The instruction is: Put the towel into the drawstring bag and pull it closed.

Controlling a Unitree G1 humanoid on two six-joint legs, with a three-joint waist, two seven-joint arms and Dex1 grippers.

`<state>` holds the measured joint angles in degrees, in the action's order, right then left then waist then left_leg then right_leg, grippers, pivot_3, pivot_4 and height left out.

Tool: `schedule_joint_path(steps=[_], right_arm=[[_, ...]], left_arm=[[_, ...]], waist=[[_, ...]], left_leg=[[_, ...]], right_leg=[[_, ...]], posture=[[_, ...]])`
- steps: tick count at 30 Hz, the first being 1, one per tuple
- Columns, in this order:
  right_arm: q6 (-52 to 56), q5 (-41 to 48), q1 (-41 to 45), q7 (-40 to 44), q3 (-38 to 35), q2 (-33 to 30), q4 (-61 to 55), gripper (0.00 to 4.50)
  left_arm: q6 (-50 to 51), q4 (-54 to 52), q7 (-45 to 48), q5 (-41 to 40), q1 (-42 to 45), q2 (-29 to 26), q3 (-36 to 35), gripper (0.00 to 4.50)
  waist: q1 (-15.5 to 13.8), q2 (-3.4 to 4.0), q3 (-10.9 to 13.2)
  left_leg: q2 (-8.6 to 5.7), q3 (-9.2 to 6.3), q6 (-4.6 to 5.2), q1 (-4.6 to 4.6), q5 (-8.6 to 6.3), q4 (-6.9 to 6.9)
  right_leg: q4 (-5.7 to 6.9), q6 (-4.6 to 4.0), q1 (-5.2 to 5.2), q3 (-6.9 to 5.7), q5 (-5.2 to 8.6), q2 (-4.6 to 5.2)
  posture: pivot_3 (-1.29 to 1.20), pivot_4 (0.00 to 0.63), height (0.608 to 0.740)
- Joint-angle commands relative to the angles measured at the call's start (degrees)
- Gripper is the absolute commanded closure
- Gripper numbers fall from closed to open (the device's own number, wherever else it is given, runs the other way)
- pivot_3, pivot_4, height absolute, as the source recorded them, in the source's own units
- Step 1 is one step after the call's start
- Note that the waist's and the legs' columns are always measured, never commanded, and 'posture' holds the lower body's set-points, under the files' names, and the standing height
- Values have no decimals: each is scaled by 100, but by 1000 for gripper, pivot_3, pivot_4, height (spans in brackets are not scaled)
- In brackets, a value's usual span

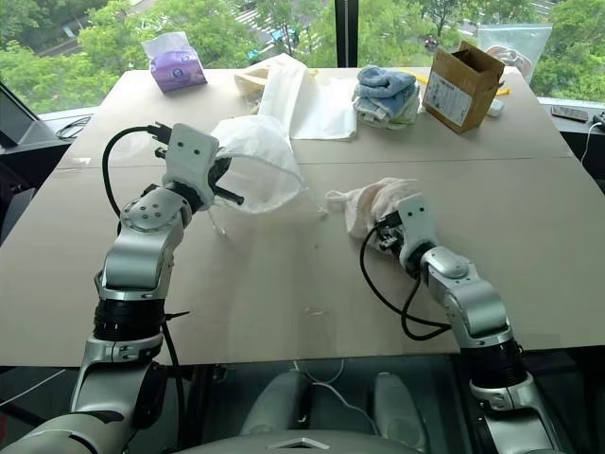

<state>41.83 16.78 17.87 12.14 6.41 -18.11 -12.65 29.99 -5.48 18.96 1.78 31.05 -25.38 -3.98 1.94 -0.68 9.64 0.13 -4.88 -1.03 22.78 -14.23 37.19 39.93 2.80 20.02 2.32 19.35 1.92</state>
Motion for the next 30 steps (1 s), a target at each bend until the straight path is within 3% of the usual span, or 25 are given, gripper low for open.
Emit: schedule_joint_path(steps=[1,6,13,18,21,30], right_arm=[[119,-93,-28,-6,-179,-19,83,4328],[101,286,7,299,-401,69,-203,4478],[836,2836,126,961,-1614,520,-1402,4485],[1217,4032,291,1019,-1768,494,-1668,4485],[1216,4036,388,1087,-1435,481,-1584,4485],[581,2743,364,1462,-240,260,-931,4485]], left_arm=[[4,-125,-49,-67,71,-6,-84,4500],[34,-126,-49,-140,119,20,-106,4500],[516,-146,-52,-582,351,240,-300,4500],[1224,-189,24,-1402,666,638,-694,4500],[1528,-211,229,-1815,799,691,-745,4500],[2504,-474,234,-2973,980,872,-1093,4500]], waist=[[1,0,0],[2,0,1],[19,0,8],[37,0,7],[49,0,8],[48,0,8]], left_leg=[[0,0,0,0,0,0],[0,-1,0,0,0,-1],[1,-4,0,27,0,-6],[0,-7,-3,79,2,8],[0,-10,-21,94,13,12],[-1,-8,-24,97,14,12]], right_leg=[[0,0,0,0,0,0],[0,0,0,0,0,0],[-2,0,22,-2,0,-1],[2,0,68,-8,0,0],[4,0,83,-14,0,0],[3,0,88,-12,0,-1]], posture=[[0,150,740],[0,150,740],[0,150,740],[0,150,740],[0,150,740],[0,150,740]])
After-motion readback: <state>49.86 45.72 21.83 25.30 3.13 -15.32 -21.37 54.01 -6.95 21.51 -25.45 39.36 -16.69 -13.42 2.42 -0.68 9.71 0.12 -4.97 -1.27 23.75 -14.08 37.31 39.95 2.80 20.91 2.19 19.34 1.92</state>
